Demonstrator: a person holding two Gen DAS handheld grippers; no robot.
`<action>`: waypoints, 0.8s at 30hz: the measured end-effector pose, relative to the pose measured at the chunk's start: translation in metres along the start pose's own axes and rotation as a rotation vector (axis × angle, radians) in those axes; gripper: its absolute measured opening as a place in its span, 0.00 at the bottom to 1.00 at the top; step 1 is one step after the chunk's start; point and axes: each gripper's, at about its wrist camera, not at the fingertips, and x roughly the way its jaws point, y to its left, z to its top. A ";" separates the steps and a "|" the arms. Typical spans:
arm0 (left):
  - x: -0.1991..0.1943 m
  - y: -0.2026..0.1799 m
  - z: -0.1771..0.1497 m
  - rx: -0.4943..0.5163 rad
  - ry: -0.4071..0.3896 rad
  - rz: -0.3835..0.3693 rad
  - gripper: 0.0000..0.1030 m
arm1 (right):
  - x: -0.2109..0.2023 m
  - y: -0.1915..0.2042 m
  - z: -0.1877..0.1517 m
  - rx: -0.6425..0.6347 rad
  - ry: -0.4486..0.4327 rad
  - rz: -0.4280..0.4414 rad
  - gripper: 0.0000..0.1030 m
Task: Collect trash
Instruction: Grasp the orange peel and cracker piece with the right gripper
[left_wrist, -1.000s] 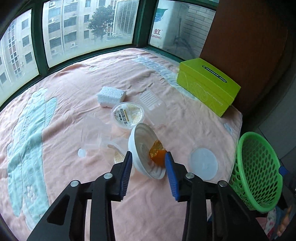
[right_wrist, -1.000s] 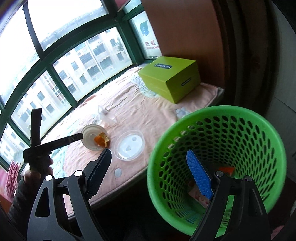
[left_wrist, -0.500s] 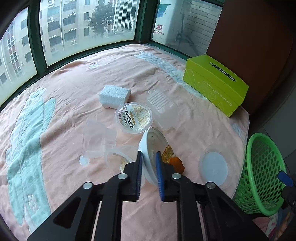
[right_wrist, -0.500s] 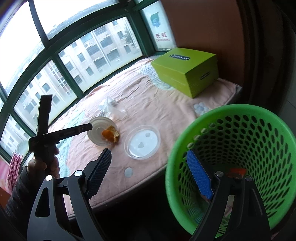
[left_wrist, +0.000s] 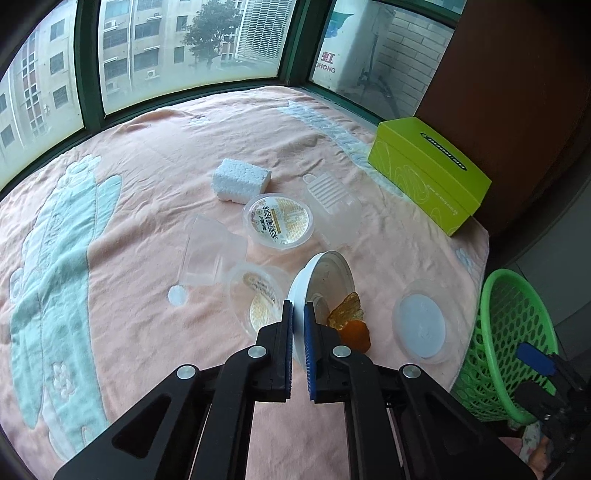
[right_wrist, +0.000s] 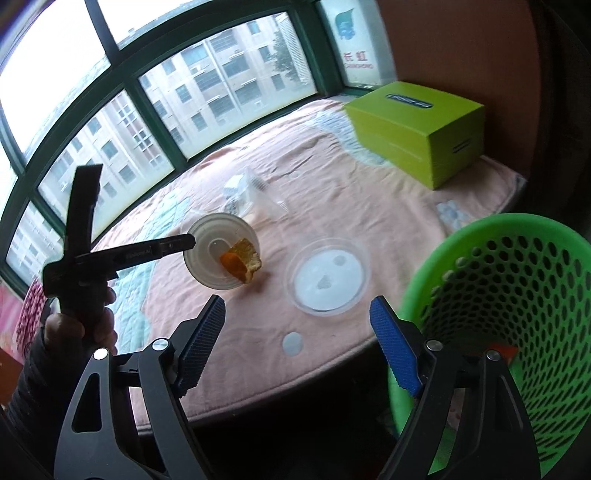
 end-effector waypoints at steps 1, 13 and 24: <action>-0.003 0.001 -0.002 -0.002 0.002 -0.006 0.06 | 0.002 0.003 -0.001 -0.005 0.005 0.009 0.75; -0.024 0.037 -0.041 -0.118 0.046 -0.070 0.06 | 0.047 0.051 -0.020 -0.141 0.101 0.130 0.66; -0.025 0.055 -0.061 -0.168 0.073 -0.117 0.06 | 0.097 0.083 -0.035 -0.236 0.175 0.183 0.57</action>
